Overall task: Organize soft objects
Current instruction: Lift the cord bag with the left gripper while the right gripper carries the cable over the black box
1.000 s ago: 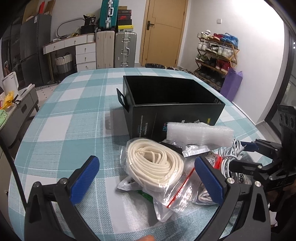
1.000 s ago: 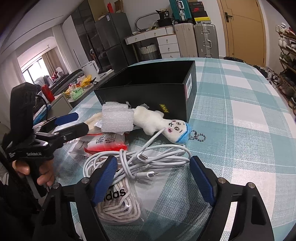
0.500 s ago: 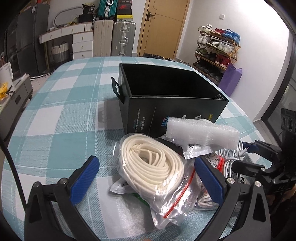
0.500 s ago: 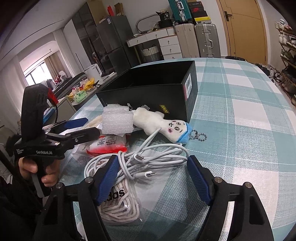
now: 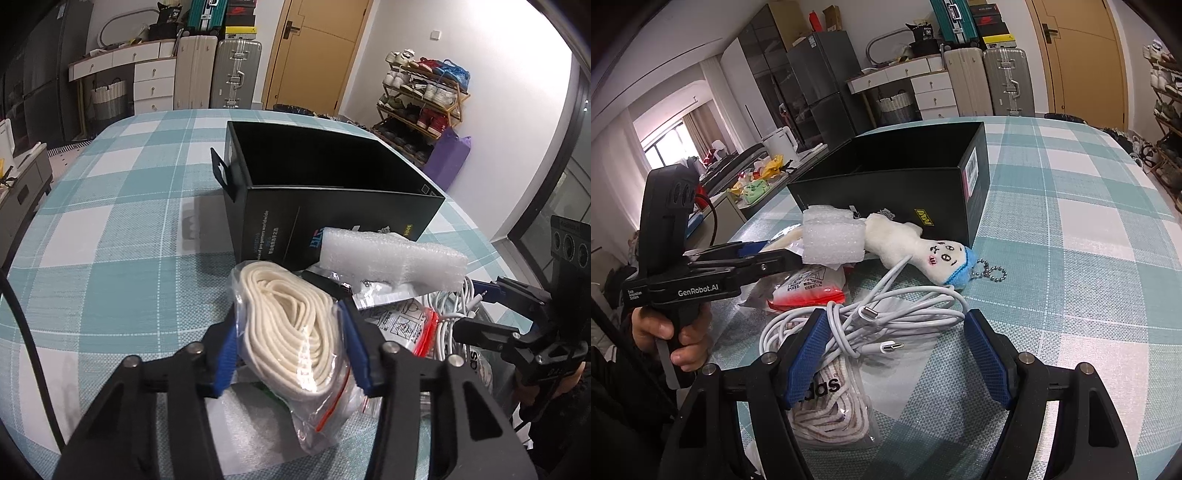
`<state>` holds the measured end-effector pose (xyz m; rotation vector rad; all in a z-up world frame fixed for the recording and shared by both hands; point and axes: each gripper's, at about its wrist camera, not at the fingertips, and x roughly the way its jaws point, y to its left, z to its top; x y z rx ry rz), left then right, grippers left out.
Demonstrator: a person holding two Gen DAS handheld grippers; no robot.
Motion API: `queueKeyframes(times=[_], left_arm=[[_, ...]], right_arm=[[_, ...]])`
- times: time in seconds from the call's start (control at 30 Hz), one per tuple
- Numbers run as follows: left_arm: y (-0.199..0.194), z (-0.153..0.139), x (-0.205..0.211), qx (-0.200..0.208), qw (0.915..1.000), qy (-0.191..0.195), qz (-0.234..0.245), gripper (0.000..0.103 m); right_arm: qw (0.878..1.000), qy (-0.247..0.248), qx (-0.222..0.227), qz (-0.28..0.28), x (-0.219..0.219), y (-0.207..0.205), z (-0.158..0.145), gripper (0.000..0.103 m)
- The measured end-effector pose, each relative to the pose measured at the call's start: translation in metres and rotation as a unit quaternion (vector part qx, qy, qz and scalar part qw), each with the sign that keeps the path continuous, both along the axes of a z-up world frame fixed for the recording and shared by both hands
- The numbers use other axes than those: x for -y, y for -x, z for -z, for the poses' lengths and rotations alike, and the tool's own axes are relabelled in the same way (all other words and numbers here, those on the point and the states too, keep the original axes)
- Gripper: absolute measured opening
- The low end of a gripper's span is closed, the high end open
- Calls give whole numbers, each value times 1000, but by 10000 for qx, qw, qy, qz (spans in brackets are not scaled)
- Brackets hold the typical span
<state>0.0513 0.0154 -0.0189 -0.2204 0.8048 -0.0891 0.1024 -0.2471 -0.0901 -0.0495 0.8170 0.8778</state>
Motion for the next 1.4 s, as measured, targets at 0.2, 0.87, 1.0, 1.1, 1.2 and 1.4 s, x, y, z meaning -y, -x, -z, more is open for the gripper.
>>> queueKeyframes(times=[0.2, 0.87, 1.0, 1.1, 1.2, 1.4], left_arm=[[7, -3, -4, 64, 10000, -40, -54, 42], [40, -32, -12, 670, 9972, -97, -304, 41], [42, -45, -9, 907, 9953, -189, -285, 41], [42, -53, -7, 1053, 9937, -261, -285, 41], [40, -60, -6, 1172, 9922, -317, -292, 41], [30, -69, -5, 1284, 9905, -383, -297, 41]], right_arm=[[10000, -54, 18, 17, 2, 0, 0, 75], [9974, -474, 455, 280, 27, 15, -24, 74], [9954, -592, 673, 349, 29, 19, -38, 74], [9939, -632, 808, 409, 30, 20, -48, 74], [9924, -570, 977, 492, 28, 20, -57, 74], [9890, -629, 1155, 676, 27, 15, -72, 74]])
